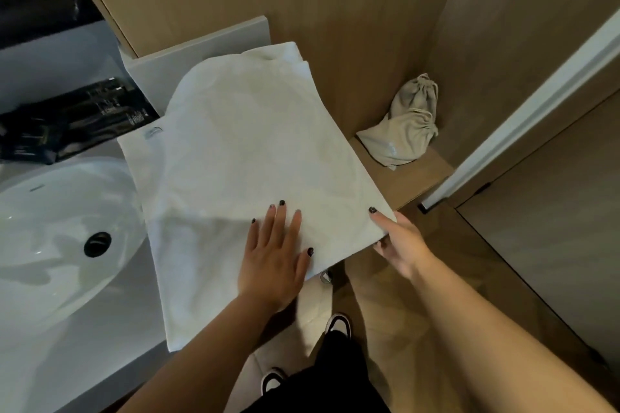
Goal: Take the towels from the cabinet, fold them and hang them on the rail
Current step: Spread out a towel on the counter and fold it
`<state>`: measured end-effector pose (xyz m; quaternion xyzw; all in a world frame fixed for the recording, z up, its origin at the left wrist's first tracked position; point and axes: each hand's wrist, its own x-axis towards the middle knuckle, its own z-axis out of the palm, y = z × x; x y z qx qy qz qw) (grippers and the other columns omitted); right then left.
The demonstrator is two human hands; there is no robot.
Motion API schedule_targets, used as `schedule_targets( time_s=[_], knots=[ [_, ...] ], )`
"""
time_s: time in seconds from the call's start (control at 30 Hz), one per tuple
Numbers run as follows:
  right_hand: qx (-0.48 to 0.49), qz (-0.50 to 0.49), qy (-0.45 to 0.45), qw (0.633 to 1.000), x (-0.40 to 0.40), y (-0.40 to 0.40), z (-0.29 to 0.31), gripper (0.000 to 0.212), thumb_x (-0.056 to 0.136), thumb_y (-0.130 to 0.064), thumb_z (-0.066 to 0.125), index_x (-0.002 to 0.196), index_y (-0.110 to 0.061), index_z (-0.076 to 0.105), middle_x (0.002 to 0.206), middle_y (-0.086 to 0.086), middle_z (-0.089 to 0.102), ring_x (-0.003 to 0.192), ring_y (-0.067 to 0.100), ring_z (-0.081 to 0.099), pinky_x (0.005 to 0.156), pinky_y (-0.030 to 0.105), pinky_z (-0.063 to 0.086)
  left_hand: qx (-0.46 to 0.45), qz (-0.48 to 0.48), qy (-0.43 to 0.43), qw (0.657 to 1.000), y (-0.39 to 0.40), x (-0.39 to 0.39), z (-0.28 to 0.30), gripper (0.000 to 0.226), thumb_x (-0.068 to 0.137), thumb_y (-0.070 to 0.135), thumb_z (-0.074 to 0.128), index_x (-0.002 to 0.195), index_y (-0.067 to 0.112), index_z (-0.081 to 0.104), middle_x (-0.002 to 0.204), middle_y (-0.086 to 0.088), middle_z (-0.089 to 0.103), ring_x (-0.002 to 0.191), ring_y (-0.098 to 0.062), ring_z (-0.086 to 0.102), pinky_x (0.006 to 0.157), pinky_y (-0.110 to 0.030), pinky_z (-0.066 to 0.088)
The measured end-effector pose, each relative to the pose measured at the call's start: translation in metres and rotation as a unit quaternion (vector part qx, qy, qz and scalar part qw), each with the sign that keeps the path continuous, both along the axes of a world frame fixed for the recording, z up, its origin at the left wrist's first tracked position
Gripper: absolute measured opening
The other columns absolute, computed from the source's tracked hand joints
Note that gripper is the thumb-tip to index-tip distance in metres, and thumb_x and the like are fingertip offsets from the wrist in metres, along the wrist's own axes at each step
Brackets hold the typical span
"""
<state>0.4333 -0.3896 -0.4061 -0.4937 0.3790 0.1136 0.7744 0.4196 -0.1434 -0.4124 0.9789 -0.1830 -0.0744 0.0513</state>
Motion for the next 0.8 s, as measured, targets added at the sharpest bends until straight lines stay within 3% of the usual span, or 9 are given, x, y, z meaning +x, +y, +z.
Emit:
schedule_targets(
  time_s=[0.13,0.2,0.3,0.4,0.43,0.5,0.57,0.73,0.8],
  knots=[
    [-0.043,0.099,0.007,0.994,-0.002,-0.018,0.004,0.035,0.092,-0.021,0.067,0.125,-0.014,0.058,0.093,0.008,0.069,0.063,0.013,0.055,0.054,0.025,0.040,0.002,0.002,0.005,1.000,-0.001,-0.001,0.000,0.079,0.095,0.069,0.008,0.157,0.023,-0.010,0.164,-0.008,-0.016,0.149,-0.024,-0.022,0.121,-0.049,-0.007],
    [-0.117,0.135,-0.019,0.984,0.003,-0.024,0.010,0.035,0.092,-0.017,0.067,0.126,-0.015,0.061,0.094,0.006,0.071,0.063,0.013,0.057,0.054,0.025,0.044,0.018,-0.003,0.016,1.000,-0.001,-0.001,0.004,0.095,0.086,0.083,0.009,0.155,0.021,-0.015,0.161,-0.009,-0.023,0.148,-0.027,-0.026,0.119,-0.055,-0.011],
    [-0.244,0.163,-0.109,0.950,0.010,-0.034,0.026,0.043,0.091,-0.003,0.064,0.129,-0.023,0.062,0.106,-0.007,0.071,0.082,0.006,0.069,0.064,0.016,0.052,0.049,-0.005,0.030,0.998,-0.006,0.003,0.010,0.119,0.072,0.094,0.023,0.153,0.020,-0.022,0.157,-0.013,-0.030,0.146,-0.032,-0.028,0.113,-0.065,-0.013],
    [-0.283,0.220,-0.160,0.920,0.011,-0.044,0.035,0.041,0.094,-0.001,0.058,0.126,-0.027,0.065,0.119,-0.016,0.066,0.111,0.003,0.062,0.090,0.015,0.050,0.079,-0.007,0.039,0.996,-0.008,0.004,0.009,0.123,0.070,0.082,0.047,0.153,0.021,-0.022,0.158,-0.016,-0.030,0.146,-0.036,-0.026,0.109,-0.073,-0.003],
    [-0.306,0.251,-0.168,0.903,0.010,-0.046,0.036,0.038,0.096,-0.003,0.055,0.121,-0.028,0.068,0.122,-0.009,0.067,0.107,0.005,0.064,0.087,0.014,0.050,0.071,-0.007,0.033,0.997,-0.006,0.003,0.008,0.121,0.070,0.078,0.051,0.155,0.021,-0.014,0.161,-0.018,-0.021,0.148,-0.037,-0.018,0.108,-0.075,0.004],
    [-0.324,0.294,-0.167,0.884,0.007,-0.051,0.037,0.036,0.098,-0.004,0.052,0.108,-0.030,0.074,0.116,0.011,0.070,0.071,0.014,0.062,0.063,0.021,0.051,0.045,-0.021,0.033,0.998,0.000,0.002,0.010,0.112,0.071,0.075,0.052,0.157,0.018,0.010,0.163,-0.022,0.005,0.150,-0.041,0.005,0.103,-0.078,0.019],
    [-0.327,0.316,-0.147,0.879,0.006,-0.055,0.041,0.033,0.099,-0.004,0.050,0.100,-0.025,0.076,0.114,0.010,0.068,0.055,0.016,0.056,0.059,0.027,0.050,0.027,-0.058,0.020,0.998,0.010,-0.001,0.013,0.095,0.077,0.066,0.045,0.154,0.015,0.025,0.158,-0.024,0.023,0.144,-0.047,0.022,0.097,-0.078,0.030],
    [-0.365,0.319,-0.144,0.863,-0.003,-0.046,0.048,0.025,0.097,-0.007,0.054,0.092,-0.021,0.074,0.100,0.006,0.068,0.070,0.016,0.064,0.069,0.034,0.059,-0.045,-0.114,0.015,0.992,0.041,-0.017,0.021,0.067,0.084,0.035,0.036,0.150,0.021,0.036,0.156,-0.016,0.034,0.143,-0.045,0.025,0.106,-0.068,0.031],
    [-0.374,0.352,-0.153,0.845,-0.006,-0.044,0.058,0.019,0.091,-0.012,0.063,0.097,-0.027,0.073,0.085,0.008,0.067,0.067,0.006,0.062,0.064,0.023,0.054,-0.057,-0.094,0.023,0.994,0.048,-0.027,0.030,0.065,0.086,0.030,0.033,0.149,0.018,0.038,0.155,-0.013,0.036,0.143,-0.042,0.028,0.108,-0.063,0.033]
  ],
)
